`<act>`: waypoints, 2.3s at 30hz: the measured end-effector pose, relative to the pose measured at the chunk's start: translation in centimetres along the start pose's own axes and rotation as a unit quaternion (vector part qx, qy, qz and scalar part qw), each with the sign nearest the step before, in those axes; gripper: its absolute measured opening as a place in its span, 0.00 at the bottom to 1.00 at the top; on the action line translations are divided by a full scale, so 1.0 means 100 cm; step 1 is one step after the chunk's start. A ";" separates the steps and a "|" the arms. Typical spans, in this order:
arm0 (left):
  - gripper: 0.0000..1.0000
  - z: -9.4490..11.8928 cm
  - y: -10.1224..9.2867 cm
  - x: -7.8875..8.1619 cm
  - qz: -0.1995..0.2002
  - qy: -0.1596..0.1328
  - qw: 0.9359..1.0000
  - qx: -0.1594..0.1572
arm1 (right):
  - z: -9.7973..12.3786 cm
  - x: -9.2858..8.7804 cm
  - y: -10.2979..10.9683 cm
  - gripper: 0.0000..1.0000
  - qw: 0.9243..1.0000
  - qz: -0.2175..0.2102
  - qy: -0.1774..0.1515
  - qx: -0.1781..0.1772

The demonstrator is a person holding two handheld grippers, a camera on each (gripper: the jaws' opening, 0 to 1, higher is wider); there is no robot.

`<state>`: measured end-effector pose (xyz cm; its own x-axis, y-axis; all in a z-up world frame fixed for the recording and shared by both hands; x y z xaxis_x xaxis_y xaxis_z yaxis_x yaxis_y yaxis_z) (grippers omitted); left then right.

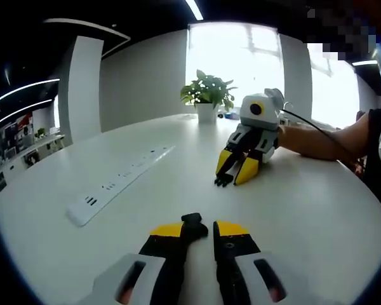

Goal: Snap the two parts of the plastic buckle together until the buckle closes and remains connected.

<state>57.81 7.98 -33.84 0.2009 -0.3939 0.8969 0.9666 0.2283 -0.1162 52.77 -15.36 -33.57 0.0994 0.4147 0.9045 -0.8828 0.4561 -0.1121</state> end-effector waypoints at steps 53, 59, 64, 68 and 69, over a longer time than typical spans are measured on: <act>0.12 -0.002 0.004 -0.001 -0.010 -0.003 1.000 0.028 | -0.003 0.001 -0.001 0.12 1.000 0.005 0.000 -0.014; 0.12 -0.003 0.001 -0.001 -0.001 0.000 1.000 0.032 | -0.004 0.003 -0.001 0.12 1.000 0.013 0.003 -0.022; 0.11 -0.002 -0.002 0.002 0.012 -0.007 0.999 0.032 | -0.003 0.004 -0.001 0.11 1.000 0.015 0.009 -0.026; 0.11 -0.001 -0.002 0.005 0.012 -0.009 0.999 0.036 | 0.001 0.004 -0.001 0.11 1.000 0.010 0.009 -0.023; 0.11 -0.001 -0.002 0.005 0.013 -0.009 0.999 0.037 | 0.003 0.006 -0.002 0.11 1.000 0.005 0.005 -0.026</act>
<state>57.72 7.65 -33.43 0.2217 -0.3710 0.9018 0.9467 0.3036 -0.1078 52.89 -15.42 -32.89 0.0950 0.4271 0.8992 -0.8584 0.4926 -0.1433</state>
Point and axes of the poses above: the point that each gripper's makers call its tool centre point, and the gripper's own axes: z roughly backward along the fingers, y roughly to its left, x roughly out of its top, the point moved 9 cm from there along z, roughly backward along the fingers, and after that the axes turned 3 degrees about z, right-handed, at the moved point
